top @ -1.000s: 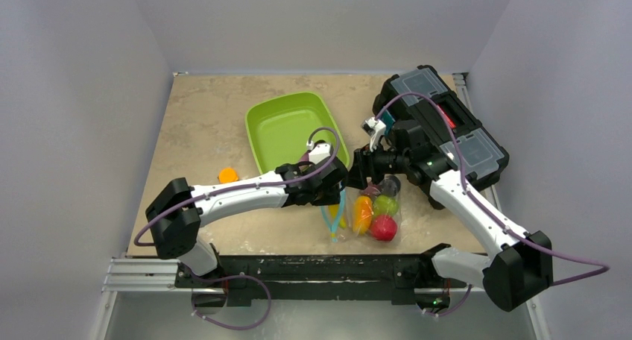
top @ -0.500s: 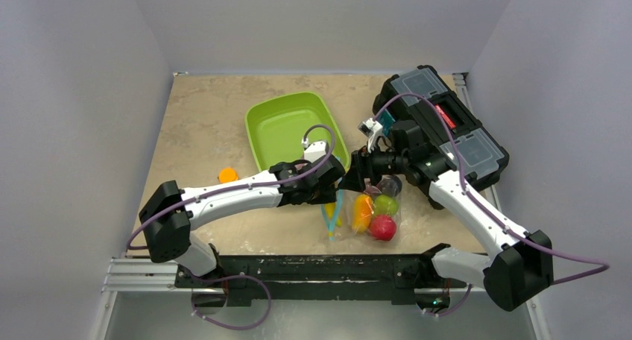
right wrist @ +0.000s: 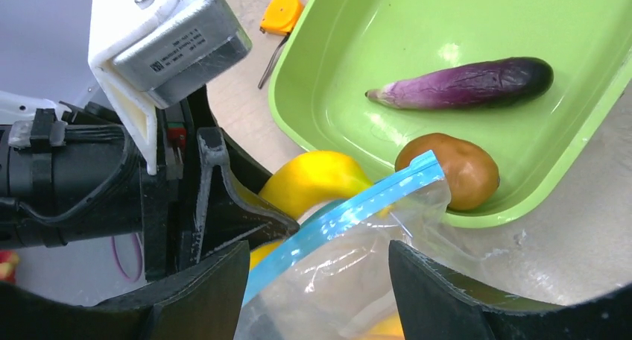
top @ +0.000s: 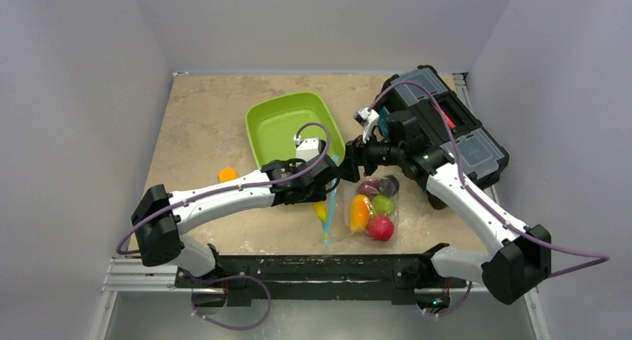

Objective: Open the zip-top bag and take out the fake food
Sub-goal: Pick up the fake fruit from the zipper food storage bag.

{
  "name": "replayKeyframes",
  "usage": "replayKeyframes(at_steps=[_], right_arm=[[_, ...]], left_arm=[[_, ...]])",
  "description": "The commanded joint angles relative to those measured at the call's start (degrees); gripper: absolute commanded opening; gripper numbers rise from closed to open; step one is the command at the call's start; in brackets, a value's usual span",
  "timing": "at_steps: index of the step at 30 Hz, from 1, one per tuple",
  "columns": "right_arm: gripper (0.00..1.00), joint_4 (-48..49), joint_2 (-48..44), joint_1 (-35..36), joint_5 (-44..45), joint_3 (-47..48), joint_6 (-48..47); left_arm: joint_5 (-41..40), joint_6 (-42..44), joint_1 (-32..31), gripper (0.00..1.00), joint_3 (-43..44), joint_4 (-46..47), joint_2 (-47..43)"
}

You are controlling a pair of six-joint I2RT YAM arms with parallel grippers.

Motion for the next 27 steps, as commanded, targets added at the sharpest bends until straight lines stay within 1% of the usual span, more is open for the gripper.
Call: replayKeyframes(at_steps=[1,6,9,14,16,21,27], right_arm=[[0.69,0.91,-1.77,-1.63,-2.60,2.29,-1.43],[0.69,-0.01,-3.57,-4.24,-3.16,0.90,-3.36],[0.69,-0.38,-4.73,-5.88,-3.53,0.04,-4.86],[0.69,-1.07,-6.45,-8.70,-6.80,-1.59,-7.43],[0.69,-1.89,-6.83,-9.65,-8.34,-1.96,-11.11],[0.70,-4.90,-8.22,-11.58,-13.65,-3.10,-18.06],[0.71,-8.96,-9.31,-13.65,-17.62,-4.71,-25.00]], left_arm=[[-6.01,4.86,-0.28,0.00,3.19,-4.05,-2.98],[-8.77,10.80,-0.27,0.00,5.25,-7.08,-1.35],[-10.14,13.70,-0.20,0.00,5.71,-7.40,-1.00],[-12.71,19.96,0.18,0.00,6.53,-7.50,-1.22],[-12.87,22.31,0.82,0.00,6.74,-7.50,-1.39],[-11.01,28.16,3.52,0.00,6.53,-6.46,-1.91],[-6.12,34.21,8.06,0.00,5.66,-3.78,-2.38]])
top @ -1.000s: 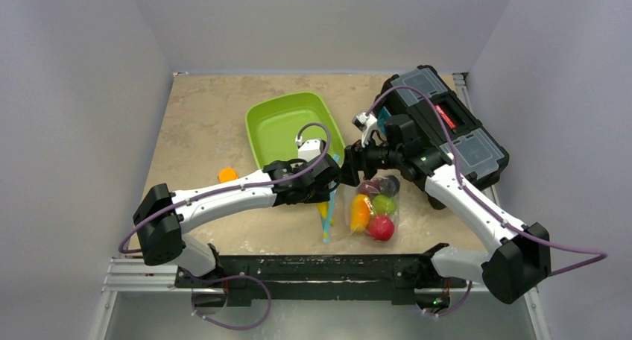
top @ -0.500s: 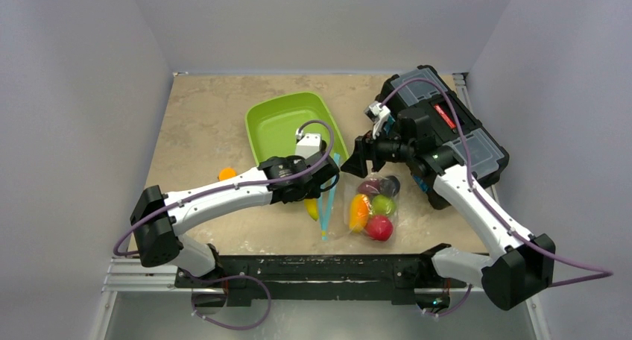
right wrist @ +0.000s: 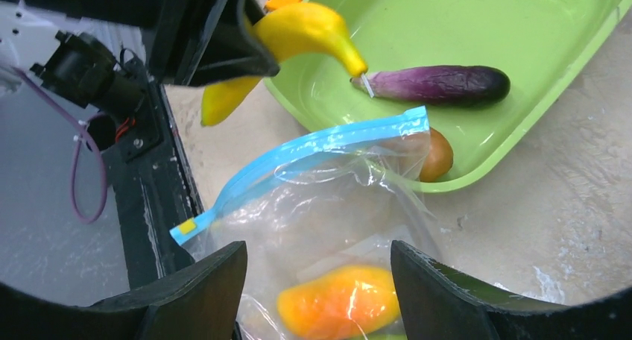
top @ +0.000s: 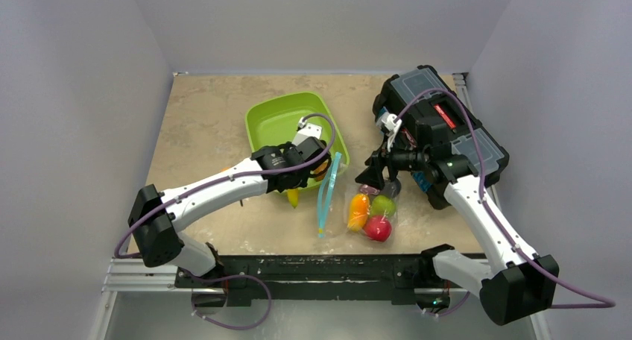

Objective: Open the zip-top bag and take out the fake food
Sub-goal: Pick up the fake fruit from the zipper food storage bag, then place the fake fruit in the bin.

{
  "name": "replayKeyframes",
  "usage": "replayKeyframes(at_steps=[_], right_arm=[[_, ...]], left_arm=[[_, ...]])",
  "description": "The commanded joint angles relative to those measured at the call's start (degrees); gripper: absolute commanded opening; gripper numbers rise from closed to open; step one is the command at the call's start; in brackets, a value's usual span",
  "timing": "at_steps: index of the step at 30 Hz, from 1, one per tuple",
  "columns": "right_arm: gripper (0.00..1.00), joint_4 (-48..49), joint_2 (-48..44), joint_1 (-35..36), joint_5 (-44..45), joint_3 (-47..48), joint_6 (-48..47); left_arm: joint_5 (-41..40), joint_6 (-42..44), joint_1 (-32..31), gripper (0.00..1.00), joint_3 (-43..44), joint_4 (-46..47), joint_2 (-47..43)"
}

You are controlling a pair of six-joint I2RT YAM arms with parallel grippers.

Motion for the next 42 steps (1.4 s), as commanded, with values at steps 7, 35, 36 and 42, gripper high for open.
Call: replayKeyframes(at_steps=[7,35,36,42], right_arm=[[0.72,-7.28,-2.18,-3.71,-9.74,-0.64,-14.38],[0.74,-12.08,-3.46,-10.79,-12.70,-1.07,-21.01],[0.75,-12.27,-3.63,-10.92,-12.65,-1.10,-21.10],[0.76,-12.99,-4.03,-11.67,-12.39,-1.24,-21.54]], left_arm=[[5.72,15.44,6.23,0.00,0.80,5.09,-1.80],[20.17,24.26,24.24,0.07,14.85,5.72,18.58],[20.48,23.71,24.62,0.12,15.08,5.57,19.47],[22.66,19.97,26.56,0.52,14.82,5.84,20.97]])
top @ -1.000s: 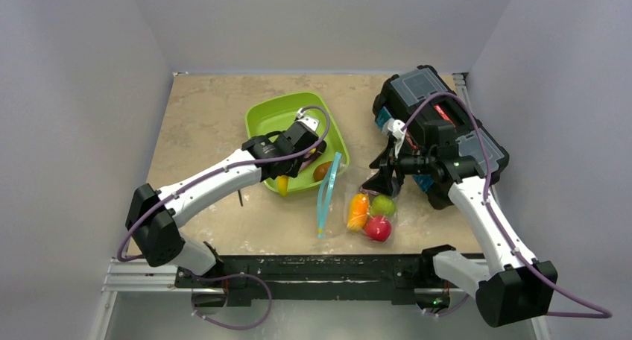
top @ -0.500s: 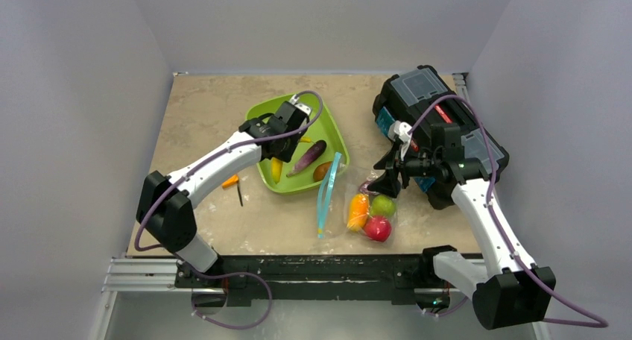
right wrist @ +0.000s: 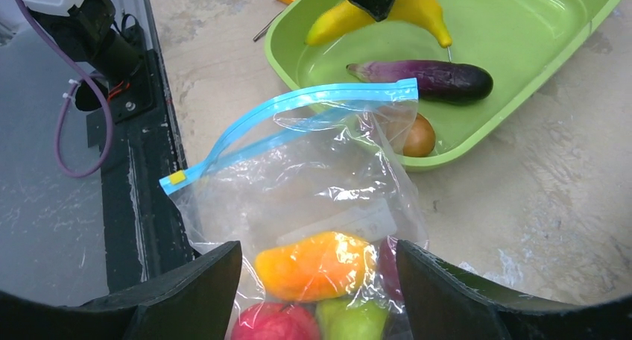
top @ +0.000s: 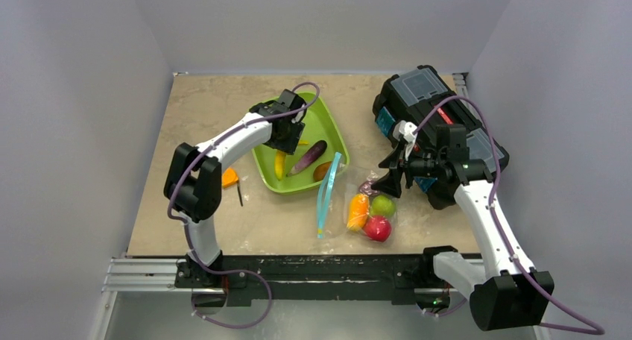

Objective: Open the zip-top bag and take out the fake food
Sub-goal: Place the fake fruit in the bin.

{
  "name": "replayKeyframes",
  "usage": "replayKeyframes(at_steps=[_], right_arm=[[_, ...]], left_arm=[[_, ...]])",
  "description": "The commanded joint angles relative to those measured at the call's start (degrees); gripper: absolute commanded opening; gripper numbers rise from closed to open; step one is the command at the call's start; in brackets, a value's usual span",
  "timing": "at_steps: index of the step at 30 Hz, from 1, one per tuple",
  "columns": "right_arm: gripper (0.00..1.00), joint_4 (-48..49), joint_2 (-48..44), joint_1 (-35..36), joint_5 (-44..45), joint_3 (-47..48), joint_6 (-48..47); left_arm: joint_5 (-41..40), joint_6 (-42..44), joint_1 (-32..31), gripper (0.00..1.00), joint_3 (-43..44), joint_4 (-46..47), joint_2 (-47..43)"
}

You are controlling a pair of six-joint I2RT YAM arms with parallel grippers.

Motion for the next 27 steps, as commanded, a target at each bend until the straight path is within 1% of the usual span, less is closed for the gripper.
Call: replayKeyframes(at_steps=[1,3,6,9,13,15,17,22,24,27], right_arm=[[0.76,-1.19,-1.25,-0.73,-1.07,-0.19,-1.44],[0.76,-1.30,-1.09,-1.01,-1.13,-0.06,-1.49],[0.76,-1.58,-0.92,-1.37,-1.15,0.14,-1.66],[0.76,-2.39,-0.73,-1.61,-1.24,0.65,-2.32],[0.76,-4.53,-0.48,-1.78,-1.24,1.80,-4.78],[0.77,-5.98,-0.31,-1.84,-1.09,2.57,-6.35],[0.76,-7.96,0.01,-1.81,-0.74,3.41,-8.23],[0.76,-14.05,0.76,-1.94,-0.33,4.96,-14.39],[0.76,-16.00,0.79,-1.90,0.24,4.86,-16.17],[0.76,-18.46,1.00,-1.96,3.47,4.69,-19.40]], left_arm=[[2.84,-3.86,1.54,0.55,1.96,0.43,-0.35],[3.58,-4.90,2.16,0.60,1.86,0.31,-0.45],[3.55,-6.06,2.65,0.63,1.40,0.38,-1.80],[5.51,-6.47,2.96,0.67,-0.97,3.08,-6.05],[10.30,-9.21,3.03,0.68,-5.38,7.15,-14.42],[14.31,-11.79,3.02,0.68,-8.90,9.92,-18.90],[19.33,-15.08,2.95,0.68,-13.78,14.66,-23.65],[29.97,-22.86,2.99,0.63,-26.63,25.30,-34.94],[34.24,-26.45,2.76,0.62,-31.34,29.94,-38.37],[39.00,-31.93,1.68,0.60,-37.80,36.19,-41.95]])
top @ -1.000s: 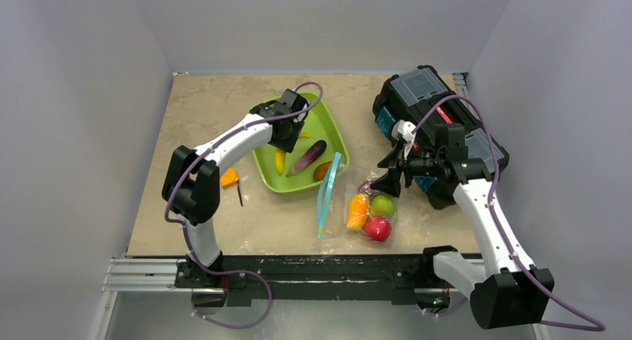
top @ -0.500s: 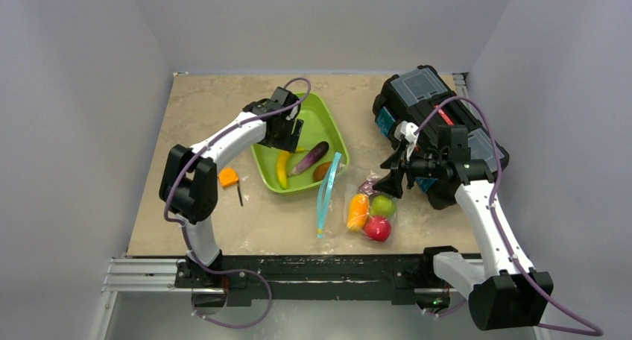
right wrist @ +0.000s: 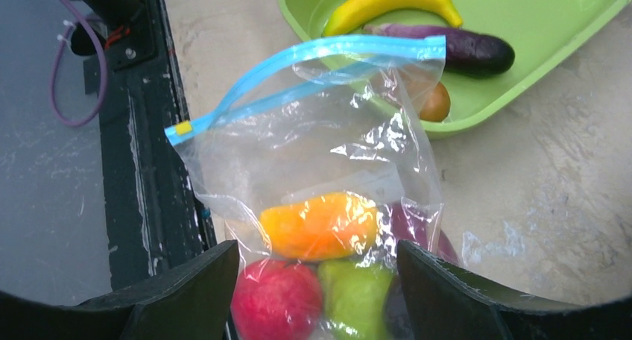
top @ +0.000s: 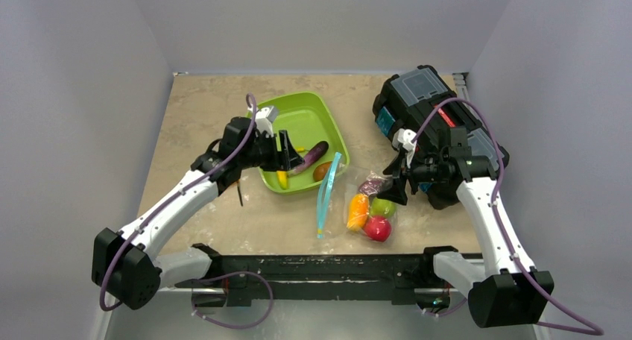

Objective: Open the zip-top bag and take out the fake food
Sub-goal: Place the fake fruit in the bin, then pick up the fake fruit from the zipper food storage bag.

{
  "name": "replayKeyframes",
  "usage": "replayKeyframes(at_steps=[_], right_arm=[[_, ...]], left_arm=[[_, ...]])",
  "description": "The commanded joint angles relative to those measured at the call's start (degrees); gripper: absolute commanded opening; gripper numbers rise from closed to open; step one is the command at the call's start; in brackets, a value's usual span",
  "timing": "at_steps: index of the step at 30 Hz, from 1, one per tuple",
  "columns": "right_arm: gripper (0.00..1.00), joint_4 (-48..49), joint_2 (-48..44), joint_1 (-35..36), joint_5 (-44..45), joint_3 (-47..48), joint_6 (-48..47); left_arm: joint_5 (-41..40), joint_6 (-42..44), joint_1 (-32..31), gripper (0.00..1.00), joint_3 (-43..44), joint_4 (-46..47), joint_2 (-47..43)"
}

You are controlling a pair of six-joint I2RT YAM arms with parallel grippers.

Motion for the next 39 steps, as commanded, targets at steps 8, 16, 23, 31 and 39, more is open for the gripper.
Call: replayKeyframes(at_steps=[8,16,23,31,39], right_arm=[[0.77,-6.96,1.22,-0.23,3.92,2.65,-8.30],[0.76,-6.61,1.22,-0.22,4.37,2.23,-8.10],[0.75,-3.39,1.02,-0.18,7.89,1.09,-4.58],[0.74,-2.04,2.06,-0.19,11.61,0.91,-4.76],[0.72,0.27,1.41,-0.14,13.94,-1.59,-7.59]], left_arm=[[8.48,-13.95,-7.48,0.52,-14.50,18.93,-4.37],[5.84,-8.32,-11.15,0.36,-9.64,13.32,2.19],[8.91,-7.87,-13.07,0.32,-6.31,16.22,8.68],[13.34,-11.70,-15.97,0.35,-5.65,24.06,15.17],[13.06,-17.85,-18.89,0.45,-6.46,31.39,19.46]])
